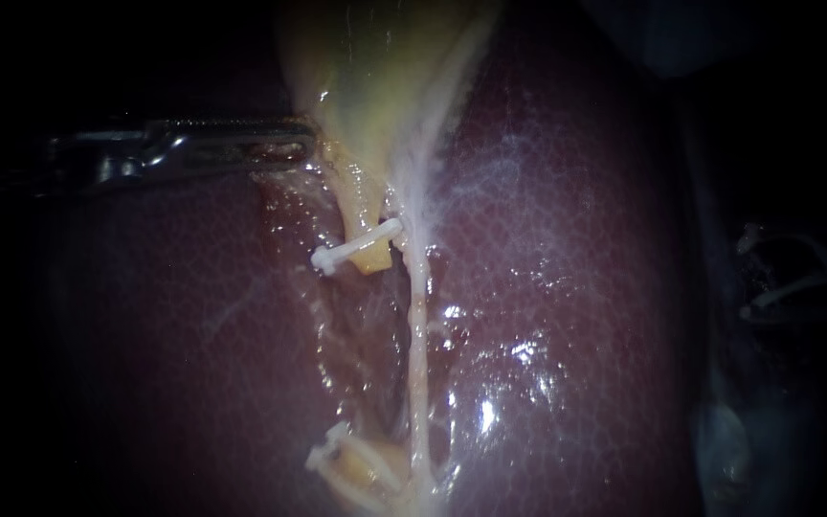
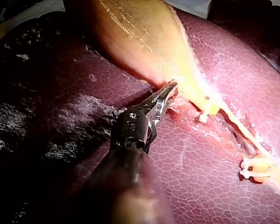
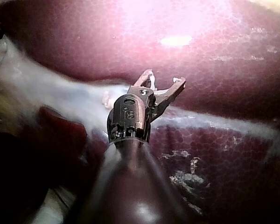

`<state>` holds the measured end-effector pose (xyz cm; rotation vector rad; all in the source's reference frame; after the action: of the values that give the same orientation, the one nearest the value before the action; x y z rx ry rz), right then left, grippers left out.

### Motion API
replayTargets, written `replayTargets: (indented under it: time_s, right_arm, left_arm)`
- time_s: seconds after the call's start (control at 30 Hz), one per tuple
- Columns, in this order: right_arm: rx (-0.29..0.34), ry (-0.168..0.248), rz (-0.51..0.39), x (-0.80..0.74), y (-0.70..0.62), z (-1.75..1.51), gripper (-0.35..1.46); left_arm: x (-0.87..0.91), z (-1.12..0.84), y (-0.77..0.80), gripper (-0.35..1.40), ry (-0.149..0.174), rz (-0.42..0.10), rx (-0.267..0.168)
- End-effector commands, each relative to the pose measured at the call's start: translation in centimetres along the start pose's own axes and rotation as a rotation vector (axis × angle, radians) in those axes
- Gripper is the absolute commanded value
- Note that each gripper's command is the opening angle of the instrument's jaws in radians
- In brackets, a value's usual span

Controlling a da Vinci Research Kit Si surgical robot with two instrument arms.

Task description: Clipping first clip right tube

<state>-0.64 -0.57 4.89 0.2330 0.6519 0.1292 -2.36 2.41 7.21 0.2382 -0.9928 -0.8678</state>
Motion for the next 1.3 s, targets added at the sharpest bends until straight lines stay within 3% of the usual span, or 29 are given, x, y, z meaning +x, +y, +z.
replayTargets:
  time_s: [0.03,0.2,0.37,0.5,0.67,0.87,1.3]
  right_arm:
    - [0.0,0.0,0.0,0.0,0.0,0.0,0.5]
    - [-0.001,0.0,0.001,0.02,0.0,0.01,0.5]
    - [-0.001,-0.001,0.001,0.02,0.0,0.02,0.5]
    - [-0.003,-0.001,0.003,0.04,0.0,0.04,0.5]
    - [0.016,0.006,0.004,0.07,0.0,0.06,0.5]
    - [0.061,0.076,0.003,0.21,-0.03,0.14,0.5]
    - [0.119,0.203,0.091,0.73,-0.19,0.47,0.5]
  left_arm:
    - [0.0,-0.01,0.0,-0.35,0.0,0.0,0.001]
    - [-0.14,-0.18,0.04,-0.35,0.008,-0.006,0.014]
    - [-0.37,-0.47,0.15,-0.35,-0.016,-0.018,0.017]
    - [-0.43,-0.64,0.23,-0.35,-0.027,-0.022,0.02]
    - [-0.46,-0.69,0.26,-0.35,-0.029,-0.018,0.025]
    - [-0.46,-0.69,0.26,-0.35,-0.029,-0.018,0.024]
    - [-0.45,-0.66,0.24,-0.35,-0.03,-0.017,0.022]
